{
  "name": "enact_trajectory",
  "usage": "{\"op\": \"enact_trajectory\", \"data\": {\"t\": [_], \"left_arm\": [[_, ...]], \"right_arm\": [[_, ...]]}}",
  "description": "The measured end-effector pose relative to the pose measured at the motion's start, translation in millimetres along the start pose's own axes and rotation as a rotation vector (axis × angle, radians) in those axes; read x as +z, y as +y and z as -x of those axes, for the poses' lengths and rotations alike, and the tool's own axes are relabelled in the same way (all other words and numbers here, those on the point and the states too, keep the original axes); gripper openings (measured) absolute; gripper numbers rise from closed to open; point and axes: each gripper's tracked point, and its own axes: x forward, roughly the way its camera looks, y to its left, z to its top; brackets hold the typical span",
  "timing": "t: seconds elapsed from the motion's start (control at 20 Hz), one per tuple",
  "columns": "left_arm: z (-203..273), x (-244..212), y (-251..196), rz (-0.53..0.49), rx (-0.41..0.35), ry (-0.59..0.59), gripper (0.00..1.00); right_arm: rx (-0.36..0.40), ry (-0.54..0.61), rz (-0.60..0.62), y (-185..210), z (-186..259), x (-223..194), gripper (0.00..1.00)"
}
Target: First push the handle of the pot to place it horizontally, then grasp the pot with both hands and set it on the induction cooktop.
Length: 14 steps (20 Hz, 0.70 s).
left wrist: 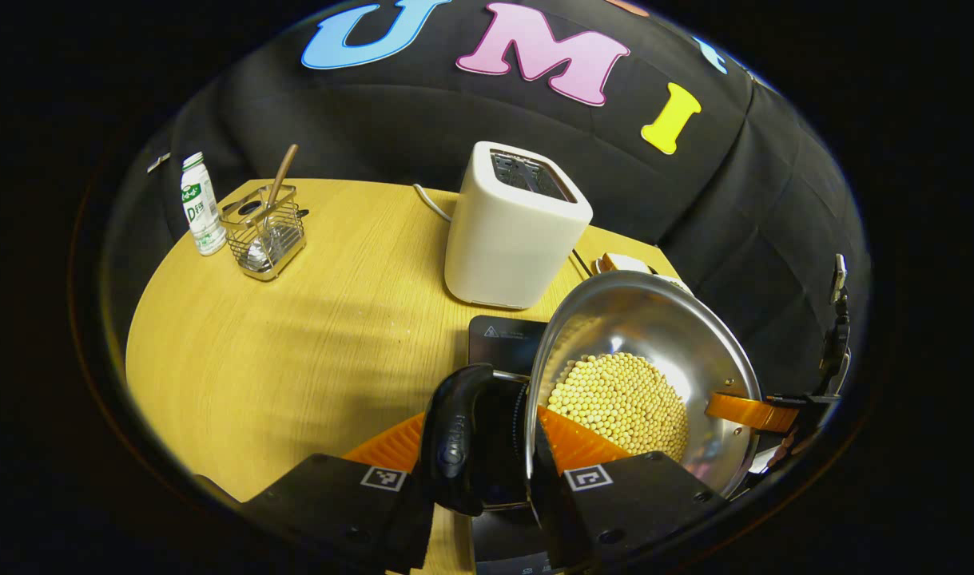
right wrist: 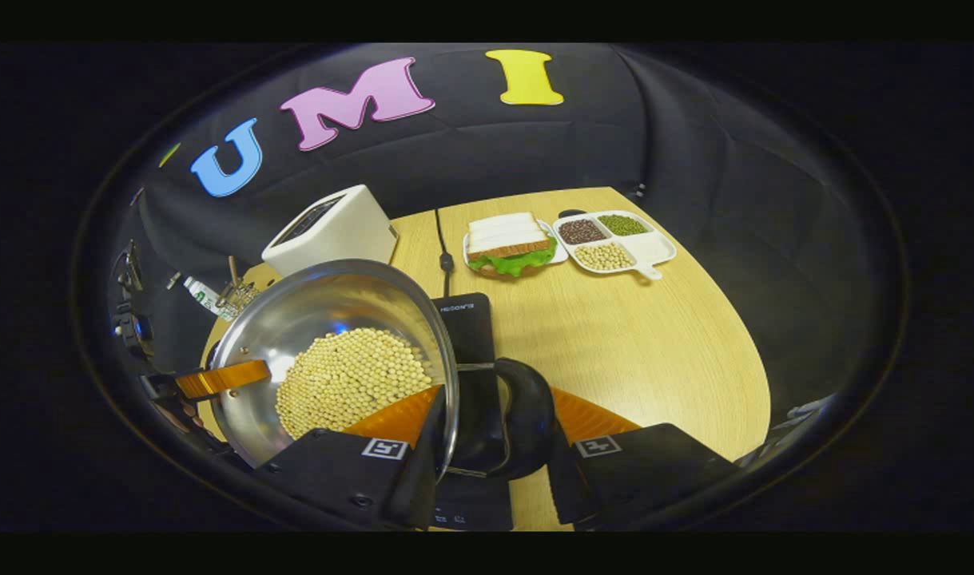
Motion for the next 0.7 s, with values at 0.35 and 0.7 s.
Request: {"op": "enact_trajectory", "data": {"t": [0.35, 0.7], "left_arm": [[-10, -6, 7, 0.020, 0.017, 0.006, 0.57], [-12, -6, 8, 0.019, 0.019, -0.008, 0.59]], "right_arm": [[0.004, 0.027, 0.006, 0, -14, 1, 0.60], [0.027, 0.015, 0.015, 2, -15, 2, 0.61]]}}
